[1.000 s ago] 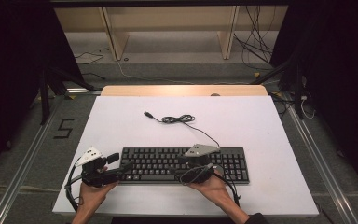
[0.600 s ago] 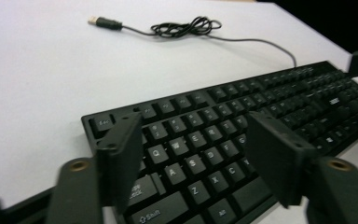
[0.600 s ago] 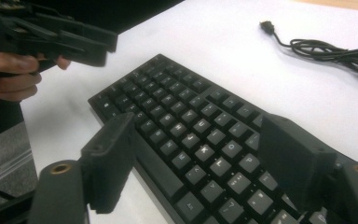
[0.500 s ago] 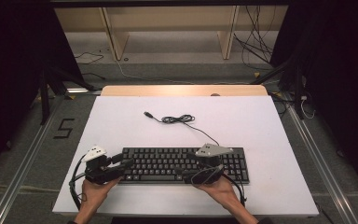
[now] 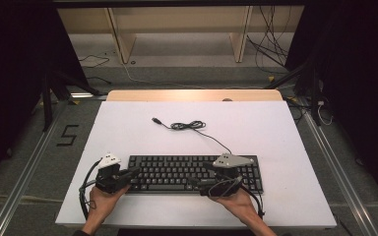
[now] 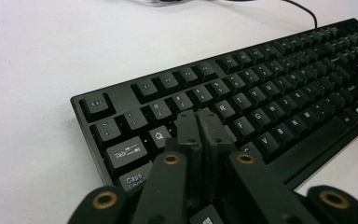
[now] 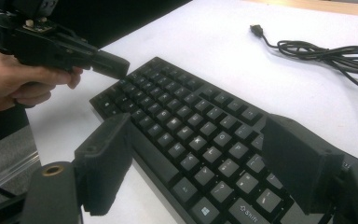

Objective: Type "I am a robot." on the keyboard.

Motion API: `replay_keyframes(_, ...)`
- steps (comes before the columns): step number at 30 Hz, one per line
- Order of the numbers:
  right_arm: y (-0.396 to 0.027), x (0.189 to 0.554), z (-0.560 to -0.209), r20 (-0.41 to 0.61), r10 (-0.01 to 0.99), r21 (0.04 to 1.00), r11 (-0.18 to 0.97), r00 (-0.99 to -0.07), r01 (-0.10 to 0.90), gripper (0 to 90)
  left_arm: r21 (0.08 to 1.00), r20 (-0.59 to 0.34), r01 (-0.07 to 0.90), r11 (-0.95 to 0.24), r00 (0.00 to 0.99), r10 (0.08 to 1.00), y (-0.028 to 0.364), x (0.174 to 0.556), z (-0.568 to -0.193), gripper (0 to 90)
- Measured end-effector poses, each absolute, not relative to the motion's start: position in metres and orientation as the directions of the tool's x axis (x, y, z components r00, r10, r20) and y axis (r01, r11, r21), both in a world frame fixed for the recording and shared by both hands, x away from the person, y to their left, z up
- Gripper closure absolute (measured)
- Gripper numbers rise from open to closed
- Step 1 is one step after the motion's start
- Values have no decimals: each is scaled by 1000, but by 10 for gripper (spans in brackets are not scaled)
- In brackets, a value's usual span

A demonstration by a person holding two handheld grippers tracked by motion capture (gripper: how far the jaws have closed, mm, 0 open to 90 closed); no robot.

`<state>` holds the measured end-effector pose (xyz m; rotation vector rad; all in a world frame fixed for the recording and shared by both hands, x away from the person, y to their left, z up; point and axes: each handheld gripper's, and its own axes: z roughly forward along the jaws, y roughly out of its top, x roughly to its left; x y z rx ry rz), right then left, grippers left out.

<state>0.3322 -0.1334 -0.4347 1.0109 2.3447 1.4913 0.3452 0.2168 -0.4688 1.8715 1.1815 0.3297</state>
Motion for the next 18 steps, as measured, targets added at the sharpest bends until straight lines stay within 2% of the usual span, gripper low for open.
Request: replay_keyframes(18,-140,327,-434,199,635,860,252,-746,443,245,746,-187,629,-220,515,836,210,355,-477,889)
